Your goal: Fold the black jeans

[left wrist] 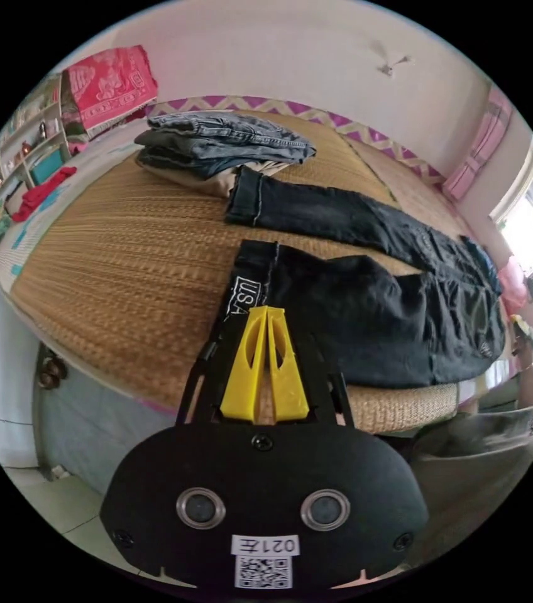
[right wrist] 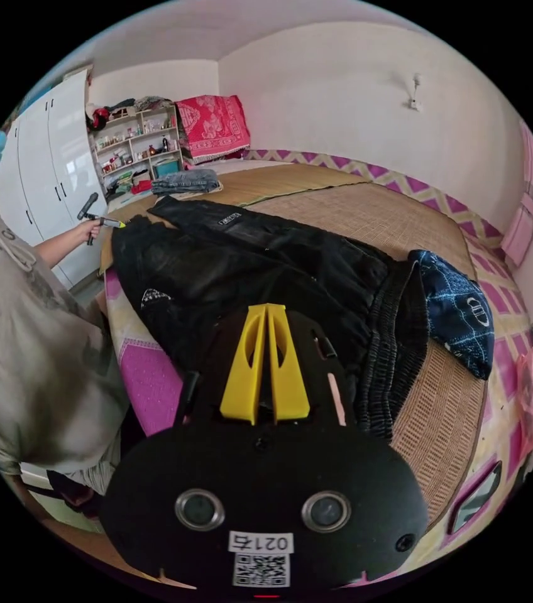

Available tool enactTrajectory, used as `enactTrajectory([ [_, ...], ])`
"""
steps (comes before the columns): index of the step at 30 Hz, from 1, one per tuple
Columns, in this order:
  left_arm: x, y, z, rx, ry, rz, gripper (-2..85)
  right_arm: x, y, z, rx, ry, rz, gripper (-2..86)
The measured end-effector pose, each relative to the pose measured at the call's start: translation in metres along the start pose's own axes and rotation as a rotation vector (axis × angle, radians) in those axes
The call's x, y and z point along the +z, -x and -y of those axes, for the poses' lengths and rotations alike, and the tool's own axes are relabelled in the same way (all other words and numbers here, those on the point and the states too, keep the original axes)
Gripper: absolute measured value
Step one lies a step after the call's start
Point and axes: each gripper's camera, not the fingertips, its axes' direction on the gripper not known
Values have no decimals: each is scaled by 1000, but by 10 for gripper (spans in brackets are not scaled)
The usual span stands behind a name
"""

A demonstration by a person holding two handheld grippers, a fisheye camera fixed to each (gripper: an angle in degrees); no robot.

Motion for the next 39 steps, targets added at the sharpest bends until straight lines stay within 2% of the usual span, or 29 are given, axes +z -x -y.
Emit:
enactTrajectory([
  [6,-29,-19,-26,-55,-28,76,-9,21,21,-12,31,113,-116,-9],
  [8,-49,-29,-29,-54,-170,86,-9,21,16,-15,94,129,-160,-10],
  [10,-61,-50,-17,52,-277,27,-9,22,14,-15,119,141,-177,-9],
  [11,-57,-54,-10,75,-260,5,-9,26,14,-14,138,154,-197,-9],
  [13,-11,-49,27,8,0,4,-9,41,12,-13,178,216,-237,-9],
  [14,3,-44,32,-11,67,-6,-9,58,13,-17,173,284,-231,-8],
  [15,1,-32,34,-47,-12,-60,-9,56,17,-18,170,243,-234,-7],
  [19,14,-6,53,-106,53,-165,-9,64,48,-6,239,286,-297,-6],
  [23,23,-11,75,-65,61,-136,-9,64,82,0,276,367,-315,-7],
  [27,33,-14,101,-7,73,-83,-9,58,108,-3,348,355,-249,-8],
  [30,34,-3,102,1,74,-82,-9,62,137,8,270,384,-224,-9],
  [31,33,3,99,3,70,-90,-9,58,142,16,251,379,-243,-10],
  [35,30,25,90,-56,64,-134,-9,32,125,52,288,102,-371,-10],
  [39,24,30,77,-136,20,-166,-9,78,99,100,214,76,-353,-10],
])
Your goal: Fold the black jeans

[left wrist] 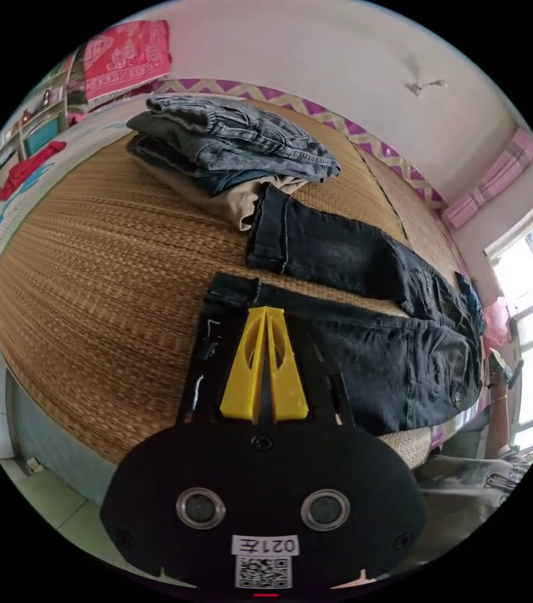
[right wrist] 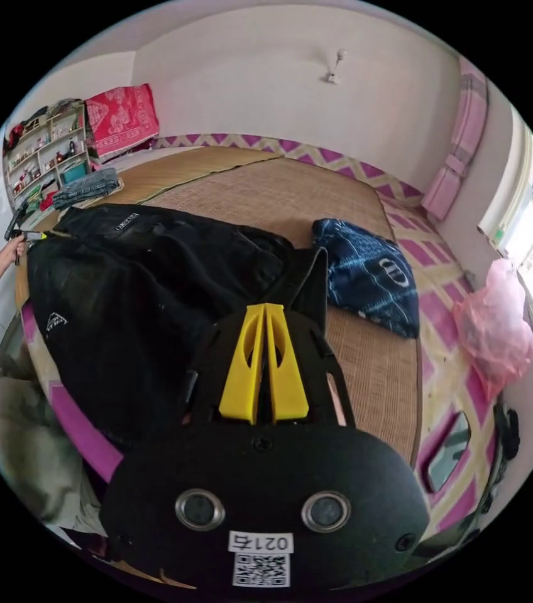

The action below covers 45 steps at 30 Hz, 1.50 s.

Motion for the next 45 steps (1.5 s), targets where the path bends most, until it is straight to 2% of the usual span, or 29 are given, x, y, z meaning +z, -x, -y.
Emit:
enactTrajectory([
  [3,-19,-24,-13,68,-145,-225,-9,56,17,42,-58,31,52,-10],
  [4,-22,-35,-15,83,-174,-280,-9,83,22,55,-53,110,28,-10],
  [5,-22,-40,-16,84,-178,-289,-9,113,23,62,-27,244,-103,-10],
  [7,-16,-60,-12,91,-153,-269,-9,145,18,56,-34,362,-240,-10],
  [12,9,-79,1,105,-63,-228,-9,156,6,32,77,281,-232,-10],
  [15,22,-81,0,103,-38,-216,-9,152,-10,24,270,261,-87,-9],
  [17,24,-82,-3,119,-45,-173,-9,129,-18,1,346,121,-39,-8],
  [18,28,-80,-4,123,-38,-142,-9,131,-22,-7,369,128,-39,-8],
  [19,36,-76,-4,102,-2,-116,-9,150,-26,-23,393,219,-66,-6],
  [21,38,-70,-1,86,18,-137,-9,159,-25,-46,408,214,-96,-6],
  [22,37,-70,-2,91,20,-132,-9,159,-25,-54,446,280,-111,-6],
  [26,14,-77,-19,141,-12,-136,-8,105,24,-76,386,70,29,-3],
  [29,-25,-70,-58,131,-88,-209,-4,73,75,-106,375,21,145,7],
  [32,-62,-44,-111,25,-154,-278,24,45,108,-161,539,-74,234,52],
  [34,-78,-14,-150,-84,-179,-379,73,39,120,-196,637,-95,290,70],
  [37,-79,24,-190,-261,-204,-516,98,42,130,-253,818,-142,340,86],
  [41,-73,47,-215,-436,-222,-536,109,66,141,-312,1042,-173,374,86],
  [45,-69,54,-217,-533,-209,-463,114,89,158,-330,1127,-190,419,87],
])
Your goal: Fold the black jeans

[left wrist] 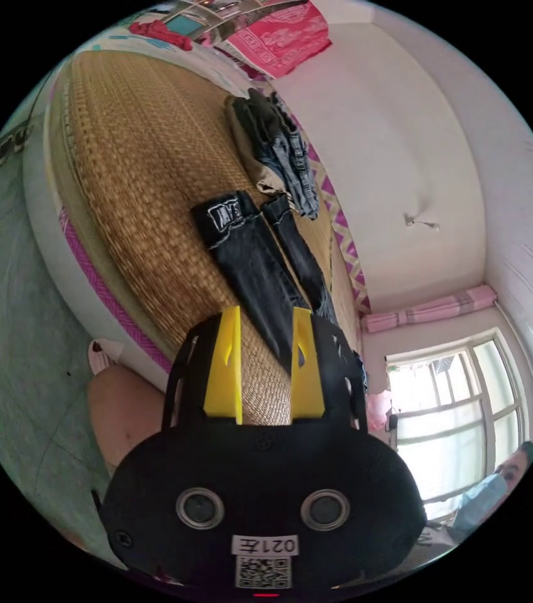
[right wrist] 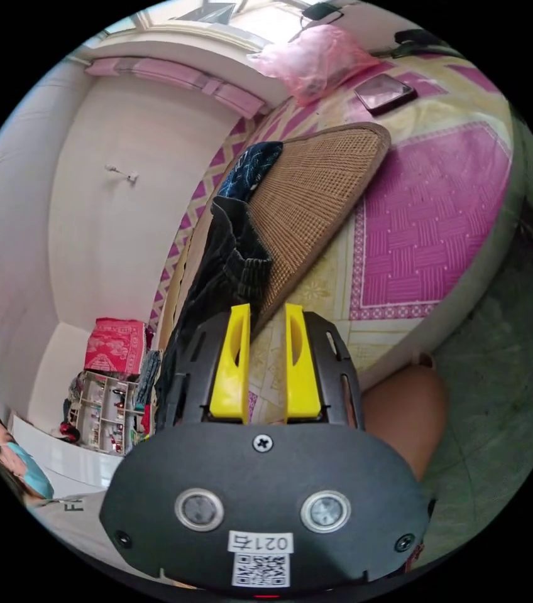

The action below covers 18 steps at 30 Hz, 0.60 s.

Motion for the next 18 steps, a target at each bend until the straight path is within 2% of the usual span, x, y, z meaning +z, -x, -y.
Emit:
enactTrajectory([
  [6,6,-5,10,3,16,53,116,20,12,-15,3,-5,-17,103],
  [18,8,-5,3,29,17,54,109,62,17,-40,70,22,71,105],
])
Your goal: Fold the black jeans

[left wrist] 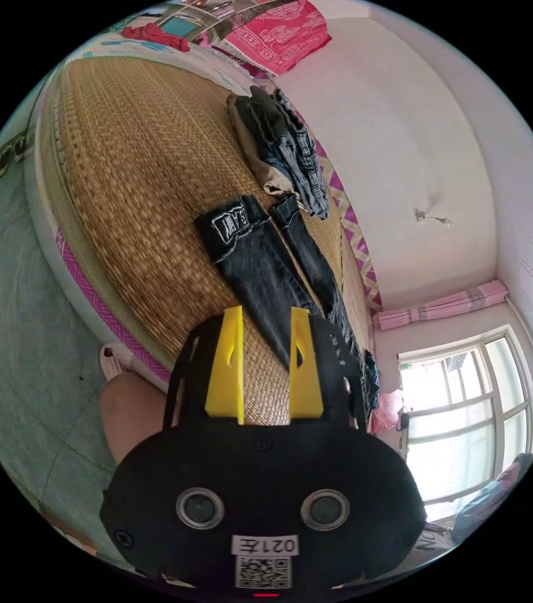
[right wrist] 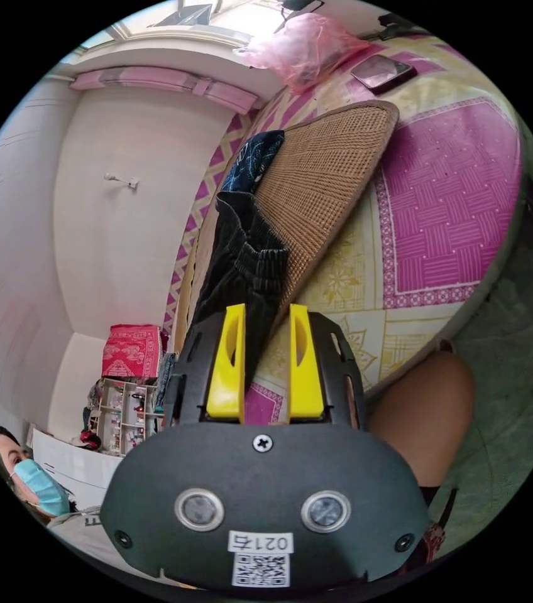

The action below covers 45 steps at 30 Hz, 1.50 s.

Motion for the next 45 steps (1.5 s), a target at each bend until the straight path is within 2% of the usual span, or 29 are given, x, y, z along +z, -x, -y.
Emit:
enactTrajectory([
  [7,7,-4,-3,0,11,-4,108,17,9,-6,-4,-10,2,96],
  [13,11,-5,-11,8,5,-1,102,12,23,-17,-62,-91,-80,84],
  [18,16,-7,-16,16,9,0,102,33,10,-1,-20,-22,-45,94],
  [23,19,-6,-21,12,18,-16,107,49,-8,14,56,34,82,111],
  [31,40,-16,-21,21,30,11,97,70,-12,34,46,71,54,67],
  [33,45,-18,-20,19,36,16,84,71,-20,39,64,63,67,50],
  [37,56,-8,-17,-15,68,48,3,66,-48,50,132,50,184,27],
  [41,58,-9,-17,-4,73,12,-8,56,-59,70,146,79,261,17],
  [45,45,-52,-10,83,62,-39,-9,43,-49,98,131,105,327,14],
])
